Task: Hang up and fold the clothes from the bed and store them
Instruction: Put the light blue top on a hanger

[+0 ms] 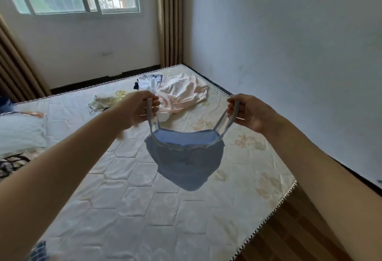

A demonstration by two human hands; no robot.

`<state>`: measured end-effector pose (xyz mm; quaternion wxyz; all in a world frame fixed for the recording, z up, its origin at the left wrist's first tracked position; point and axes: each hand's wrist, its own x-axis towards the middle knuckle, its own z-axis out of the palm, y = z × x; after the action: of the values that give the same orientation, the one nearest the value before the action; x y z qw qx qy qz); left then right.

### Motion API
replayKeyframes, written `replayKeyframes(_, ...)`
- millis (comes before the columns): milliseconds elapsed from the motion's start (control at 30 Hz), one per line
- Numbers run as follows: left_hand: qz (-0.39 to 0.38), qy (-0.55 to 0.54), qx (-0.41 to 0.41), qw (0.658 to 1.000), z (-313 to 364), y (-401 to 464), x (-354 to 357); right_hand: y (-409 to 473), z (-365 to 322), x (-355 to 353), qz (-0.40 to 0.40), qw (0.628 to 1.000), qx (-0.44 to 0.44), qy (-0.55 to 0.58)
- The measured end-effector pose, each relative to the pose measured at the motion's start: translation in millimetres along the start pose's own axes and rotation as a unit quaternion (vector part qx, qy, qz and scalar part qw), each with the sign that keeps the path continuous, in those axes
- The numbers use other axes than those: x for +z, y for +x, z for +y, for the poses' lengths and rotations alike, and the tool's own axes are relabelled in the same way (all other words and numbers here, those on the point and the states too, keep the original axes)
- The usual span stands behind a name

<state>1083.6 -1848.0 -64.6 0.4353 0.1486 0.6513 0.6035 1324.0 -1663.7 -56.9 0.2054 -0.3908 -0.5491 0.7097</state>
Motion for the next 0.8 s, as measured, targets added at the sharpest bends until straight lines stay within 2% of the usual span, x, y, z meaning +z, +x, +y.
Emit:
replayKeyframes(133,-0.037,0.027,0.028,0.999,18.7,-1.6,49.8,-15.0,-20.1,-43.5,0.028,0.999,-0.022,0.011)
replayKeyframes(400,-0.134,0.061,0.027,0.989,37.5,6.3,187.6,-50.2,-43.7,-157.3,0.114,0.990,-0.046,0.064)
replayKeyframes(800,-0.273,0.078,0.025,0.959,19.4,20.1,422.2,-104.1,-44.2,-359.7,0.222,0.971,-0.062,0.071)
